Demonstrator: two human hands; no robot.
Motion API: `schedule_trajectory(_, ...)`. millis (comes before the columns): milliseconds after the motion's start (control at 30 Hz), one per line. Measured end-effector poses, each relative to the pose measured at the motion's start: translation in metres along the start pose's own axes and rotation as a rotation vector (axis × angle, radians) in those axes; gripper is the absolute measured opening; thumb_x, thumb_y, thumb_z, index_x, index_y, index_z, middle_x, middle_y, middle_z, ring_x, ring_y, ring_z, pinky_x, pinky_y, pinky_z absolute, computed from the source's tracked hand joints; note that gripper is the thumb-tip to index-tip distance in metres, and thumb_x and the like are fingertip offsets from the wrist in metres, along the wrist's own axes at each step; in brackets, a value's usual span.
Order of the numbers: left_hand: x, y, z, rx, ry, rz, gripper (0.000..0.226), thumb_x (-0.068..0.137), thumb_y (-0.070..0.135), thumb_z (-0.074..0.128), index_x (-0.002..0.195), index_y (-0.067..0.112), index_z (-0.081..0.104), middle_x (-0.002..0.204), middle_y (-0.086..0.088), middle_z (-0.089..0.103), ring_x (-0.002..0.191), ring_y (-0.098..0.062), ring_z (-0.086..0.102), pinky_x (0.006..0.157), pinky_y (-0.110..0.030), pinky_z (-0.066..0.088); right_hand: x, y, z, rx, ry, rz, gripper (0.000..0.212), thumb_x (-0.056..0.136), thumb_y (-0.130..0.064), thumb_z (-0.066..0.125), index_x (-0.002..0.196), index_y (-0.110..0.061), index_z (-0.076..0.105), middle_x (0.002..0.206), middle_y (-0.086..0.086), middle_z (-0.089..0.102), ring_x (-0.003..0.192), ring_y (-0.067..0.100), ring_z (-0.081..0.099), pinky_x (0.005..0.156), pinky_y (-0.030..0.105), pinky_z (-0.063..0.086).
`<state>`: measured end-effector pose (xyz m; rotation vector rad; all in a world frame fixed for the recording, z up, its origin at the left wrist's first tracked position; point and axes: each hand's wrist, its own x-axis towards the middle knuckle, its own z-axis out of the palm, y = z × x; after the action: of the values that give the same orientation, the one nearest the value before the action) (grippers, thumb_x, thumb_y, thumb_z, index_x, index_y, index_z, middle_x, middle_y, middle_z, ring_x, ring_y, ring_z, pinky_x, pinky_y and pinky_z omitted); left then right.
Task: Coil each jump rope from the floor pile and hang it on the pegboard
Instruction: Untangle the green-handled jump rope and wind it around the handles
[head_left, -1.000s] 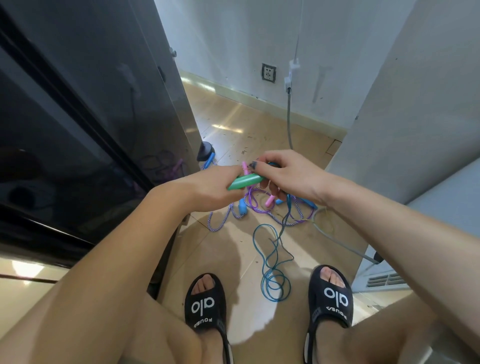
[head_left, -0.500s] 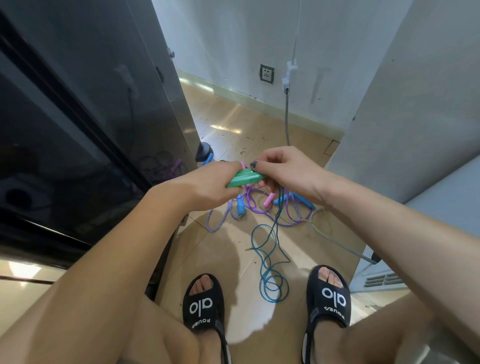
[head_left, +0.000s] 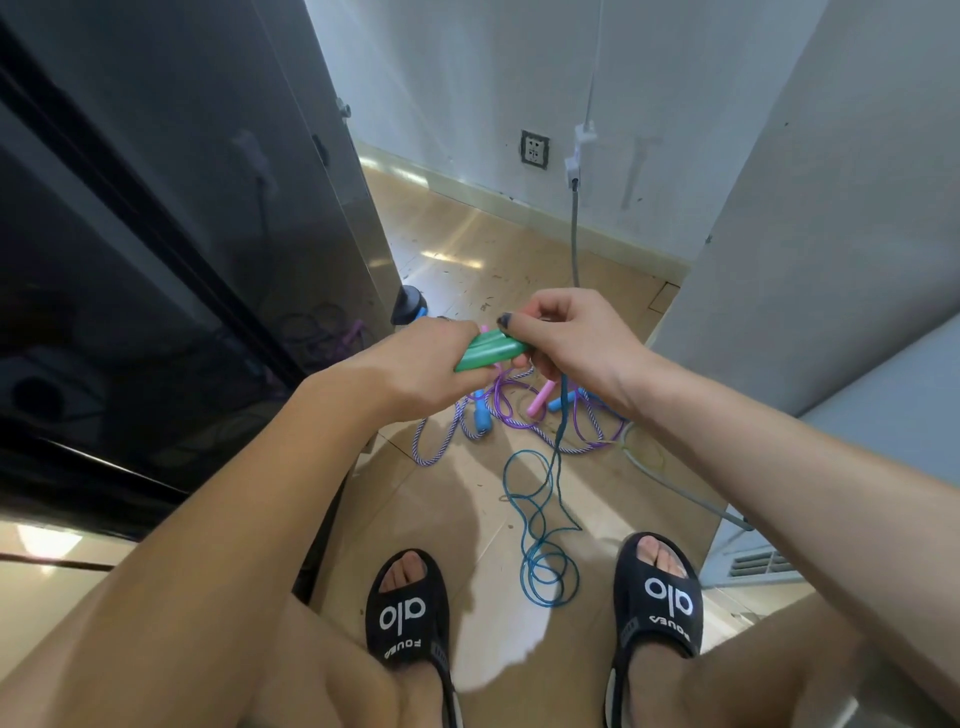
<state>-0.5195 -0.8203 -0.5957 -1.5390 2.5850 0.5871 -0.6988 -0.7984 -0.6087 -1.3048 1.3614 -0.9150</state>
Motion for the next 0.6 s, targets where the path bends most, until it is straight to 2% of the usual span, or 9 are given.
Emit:
schedule_trajectory(100,-0.003,0.0,-0.002,-0.004,-0.012,-0.002,0.027,0.101,0.049,0.05,0.095,0.024,0.044,0.078,0.006,0.05,0.065,-0.008,0.047,0.058,-0.033,0.036,0.0,0.0,0.001,-0.027,0.003,-0.012,0.026,0.094,-0.025,0.066,0.069,-0.017,0.061,0.063,0.006,0.068,0.041,0.01,0.039,0.044,0.021,0.032)
schedule_trajectory(133,-0.005,-0.001,-0.003,-0.012,-0.016,-0.005,0.027,0.101,0.05,0.05,0.094,0.025,0.043,0.078,0.005,0.052,0.066,-0.01,0.049,0.059,-0.034,0.038,0.0,0.0,0.0,-0.049,0.001,-0.023,0.026,0.094,-0.027,0.066,0.07,-0.018,0.062,0.065,0.006,0.07,0.042,0.011,0.043,0.044,0.02,0.033)
schedule_trajectory(233,-0.007,0.0,-0.005,-0.003,-0.005,-0.011,0.028,0.1,0.051,0.05,0.09,0.025,0.044,0.078,0.004,0.054,0.065,-0.013,0.05,0.06,-0.036,0.039,0.002,0.002,-0.001,-0.096,-0.004,-0.06,0.025,0.094,-0.032,0.065,0.073,-0.019,0.065,0.071,0.005,0.074,0.06,0.028,0.059,0.051,0.024,0.041)
schedule_trajectory(333,-0.007,0.0,-0.008,-0.042,-0.021,-0.004,0.025,0.101,0.044,0.052,0.087,0.024,0.047,0.079,0.001,0.057,0.069,-0.019,0.053,0.061,-0.035,0.04,0.002,0.002,-0.005,-0.168,0.013,-0.101,0.03,0.095,-0.035,0.061,0.074,-0.014,0.065,0.06,-0.004,0.062,0.053,0.012,0.053,0.053,0.026,0.043)
schedule_trajectory(433,-0.008,-0.003,-0.011,-0.162,-0.061,0.006,0.033,0.1,0.046,0.052,0.101,0.014,0.058,0.088,-0.008,0.064,0.078,-0.027,0.061,0.071,-0.044,0.048,0.003,0.001,-0.007,-0.201,0.048,-0.158,0.04,0.1,-0.034,0.054,0.075,-0.002,0.057,0.054,-0.002,0.047,0.044,0.007,0.046,0.051,0.02,0.034)
schedule_trajectory(467,-0.009,-0.004,-0.011,-0.207,-0.07,0.004,0.037,0.1,0.047,0.053,0.101,0.01,0.058,0.087,-0.01,0.064,0.075,-0.027,0.059,0.071,-0.045,0.048,0.004,0.002,-0.008,-0.213,0.064,-0.173,0.042,0.101,-0.033,0.052,0.076,0.0,0.054,0.055,-0.002,0.043,0.043,0.007,0.043,0.051,0.023,0.031)
schedule_trajectory(533,-0.011,-0.006,-0.01,-0.353,-0.081,-0.019,0.041,0.099,0.047,0.055,0.091,0.007,0.054,0.074,-0.01,0.055,0.063,-0.023,0.047,0.061,-0.04,0.041,0.007,0.004,-0.008,-0.256,0.104,-0.198,0.041,0.102,-0.032,0.048,0.079,0.0,0.054,0.056,-0.003,0.041,0.049,0.01,0.039,0.054,0.028,0.029)
schedule_trajectory(600,-0.012,-0.006,-0.009,-0.505,-0.097,-0.041,0.037,0.099,0.043,0.058,0.081,0.012,0.046,0.068,-0.007,0.044,0.057,-0.02,0.039,0.059,-0.036,0.035,0.008,0.004,-0.007,-0.321,0.15,-0.22,0.038,0.104,-0.033,0.044,0.079,-0.004,0.052,0.059,-0.003,0.044,0.054,0.012,0.039,0.056,0.031,0.032)
